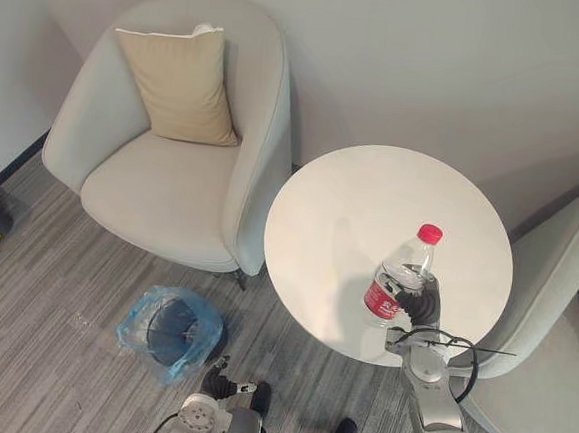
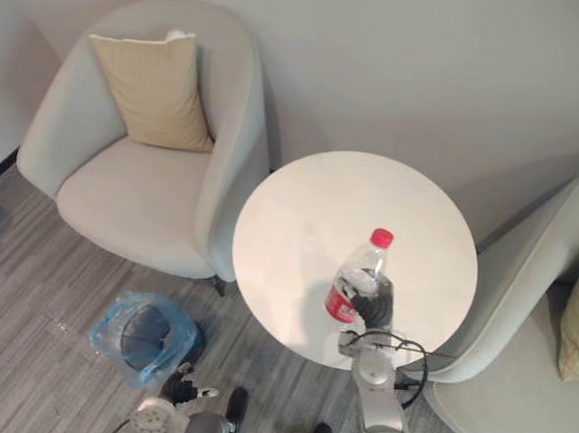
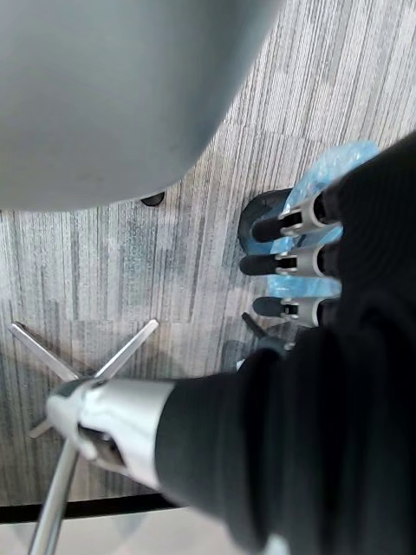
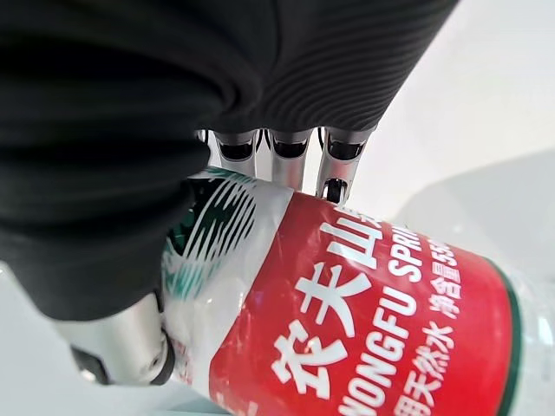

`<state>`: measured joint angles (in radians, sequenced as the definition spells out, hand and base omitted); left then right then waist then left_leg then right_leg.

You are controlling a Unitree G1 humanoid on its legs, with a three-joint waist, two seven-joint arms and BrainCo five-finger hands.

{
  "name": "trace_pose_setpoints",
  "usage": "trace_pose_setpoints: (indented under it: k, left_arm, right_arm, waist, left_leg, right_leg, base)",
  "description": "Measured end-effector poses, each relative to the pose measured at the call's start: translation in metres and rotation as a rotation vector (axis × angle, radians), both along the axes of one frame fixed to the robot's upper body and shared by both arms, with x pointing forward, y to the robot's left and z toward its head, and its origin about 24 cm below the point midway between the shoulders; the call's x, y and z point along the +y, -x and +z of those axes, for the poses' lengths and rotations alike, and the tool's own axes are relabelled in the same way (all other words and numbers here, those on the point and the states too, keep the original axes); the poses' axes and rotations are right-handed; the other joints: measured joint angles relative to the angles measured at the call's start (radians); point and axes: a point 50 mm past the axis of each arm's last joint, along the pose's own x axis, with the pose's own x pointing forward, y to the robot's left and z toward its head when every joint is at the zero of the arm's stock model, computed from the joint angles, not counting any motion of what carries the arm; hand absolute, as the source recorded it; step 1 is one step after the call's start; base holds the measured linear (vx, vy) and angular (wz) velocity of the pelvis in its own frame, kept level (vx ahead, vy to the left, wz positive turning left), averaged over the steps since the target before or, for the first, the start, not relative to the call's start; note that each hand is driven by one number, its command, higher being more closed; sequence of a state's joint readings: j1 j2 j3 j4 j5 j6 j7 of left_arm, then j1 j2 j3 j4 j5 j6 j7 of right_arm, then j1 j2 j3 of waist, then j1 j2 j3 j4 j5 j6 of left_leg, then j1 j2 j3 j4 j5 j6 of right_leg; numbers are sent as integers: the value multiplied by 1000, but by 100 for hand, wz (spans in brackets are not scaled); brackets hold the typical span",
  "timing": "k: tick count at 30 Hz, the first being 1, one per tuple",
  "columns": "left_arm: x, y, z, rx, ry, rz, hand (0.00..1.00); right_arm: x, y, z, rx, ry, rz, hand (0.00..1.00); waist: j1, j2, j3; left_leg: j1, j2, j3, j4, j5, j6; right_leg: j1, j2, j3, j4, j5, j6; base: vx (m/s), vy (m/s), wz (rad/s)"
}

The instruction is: Gather rubbish on tea table into small bin, then transfer packed bag to large trash can.

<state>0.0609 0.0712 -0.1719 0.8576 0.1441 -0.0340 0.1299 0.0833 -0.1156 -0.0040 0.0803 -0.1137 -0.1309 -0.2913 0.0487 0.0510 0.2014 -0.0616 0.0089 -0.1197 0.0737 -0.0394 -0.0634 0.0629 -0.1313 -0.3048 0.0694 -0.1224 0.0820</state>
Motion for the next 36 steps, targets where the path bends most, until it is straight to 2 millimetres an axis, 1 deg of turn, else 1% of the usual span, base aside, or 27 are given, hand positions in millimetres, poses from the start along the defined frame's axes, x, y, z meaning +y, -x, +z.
trace_pose_setpoints:
  k: [5,6,11,12,15,17,20,22,24,26,28,30,31,32,33,34,35,36]
  left_arm:
    - [1,0,0,2,-17,-25,0]
    - [1,1,-1,7,-22,-35,0]
    - [1,4,-3,21,-35,-49,0]
    - [2,4,-3,24,-37,-53,0]
    - [1,5,-3,26,-39,-58,0]
    - [2,6,-4,30,-40,-58,0]
    - [1,9,-6,46,-38,-57,0]
    - [-4,9,-6,46,-29,-65,0]
    - [-5,7,-5,39,-27,-68,0]
    - [-9,5,-4,28,-20,-73,0]
    - [-9,3,-2,13,-21,-72,0]
    - [-10,-1,1,-7,-19,-79,0]
    - [-12,-2,1,-13,-22,-93,0]
    - [-14,-4,3,-20,-23,-113,0]
    - [-17,-3,2,-17,-22,-129,0]
    - [-20,1,0,-1,-18,-142,0]
    - [-23,4,-2,15,-20,-163,0]
    - [-25,7,-4,29,-18,-186,0]
  right_arm:
    - [6,10,5,-22,-1,63,100]
    - [8,12,6,-24,-1,80,100]
    - [14,17,5,-20,-2,122,100]
    - [15,20,4,-14,-3,131,100]
    - [15,26,6,-18,10,136,100]
    - [17,29,9,-26,35,146,100]
    - [20,33,7,-16,31,157,100]
    - [21,35,10,-25,40,160,100]
    - [21,38,16,-46,67,157,100]
    - [22,38,22,-77,72,152,100]
    - [25,32,29,-111,78,159,100]
    - [29,26,38,-159,98,165,100]
    - [30,25,40,-167,100,165,100]
    - [30,23,41,-176,105,163,100]
    - [29,22,42,-177,111,164,100]
    - [27,23,40,-168,115,159,100]
    - [23,23,36,-148,118,140,100]
    - [17,23,29,-119,124,115,100]
  waist:
    - [-4,-11,-9]
    - [-13,-12,-15]
    - [-22,-20,-23]
    - [-28,-23,-28]
    - [-31,-23,-29]
    - [-40,-23,-29]
    - [-42,-20,-45]
    - [-42,-18,-47]
    - [-43,-15,-47]
    - [-42,-16,-41]
    - [-40,-18,-28]
    - [-38,-11,-20]
    - [-42,-18,-19]
    - [-44,-16,-16]
    - [-45,-13,-18]
    - [-50,-3,-24]
    - [-63,6,-30]
    - [-80,10,-33]
  left_leg:
    - [11,2,27,0,0,0]
    - [16,2,32,0,0,0]
    - [31,7,54,-5,0,0]
    - [32,9,56,-5,0,0]
    - [35,11,59,-5,1,0]
    - [42,13,61,-5,2,-1]
    - [56,16,66,-11,2,-1]
    - [47,17,58,-6,3,-1]
    - [26,18,42,8,4,1]
    - [7,16,27,40,3,2]
    - [-36,15,37,114,4,2]
    - [-108,20,52,203,8,0]
    - [-101,20,47,170,14,-5]
    - [-126,40,116,300,-60,45]
    - [-133,63,156,390,-105,44]
    - [-116,95,201,461,-149,29]
    - [-77,128,232,482,-177,2]
    - [-33,150,249,438,-190,-22]
  right_leg:
    - [18,10,31,-53,40,-1]
    - [27,13,40,-74,56,-1]
    - [38,21,67,-114,89,-4]
    - [39,24,73,-122,98,-3]
    - [45,27,78,-134,111,-5]
    - [54,29,82,-141,117,-6]
    - [65,32,86,-145,117,-7]
    - [66,32,81,-140,115,-8]
    - [56,31,60,-128,110,-9]
    - [43,25,39,-79,82,-9]
    - [4,18,40,-2,52,-19]
    - [-35,24,42,35,41,-39]
    - [-51,6,41,33,47,-50]
    - [-87,-7,19,53,53,-52]
    - [-97,-8,19,60,55,-52]
    - [-97,-8,15,63,62,-51]
    - [-101,-11,4,66,70,-47]
    - [-114,-19,-6,72,79,-34]
  base:
    - [-42,29,-18]
    - [-65,37,-20]
    - [-80,29,-18]
    - [-66,19,-16]
    - [-57,11,-7]
    - [-52,8,-7]
    - [-18,2,-4]
    - [-8,-5,12]
    - [-8,-13,29]
    - [-27,4,29]
    - [-89,17,15]
    - [-157,0,12]
    - [-228,13,6]
    - [-214,16,1]
    - [-154,36,-2]
    - [-32,61,10]
    - [-28,133,30]
    - [-48,169,46]
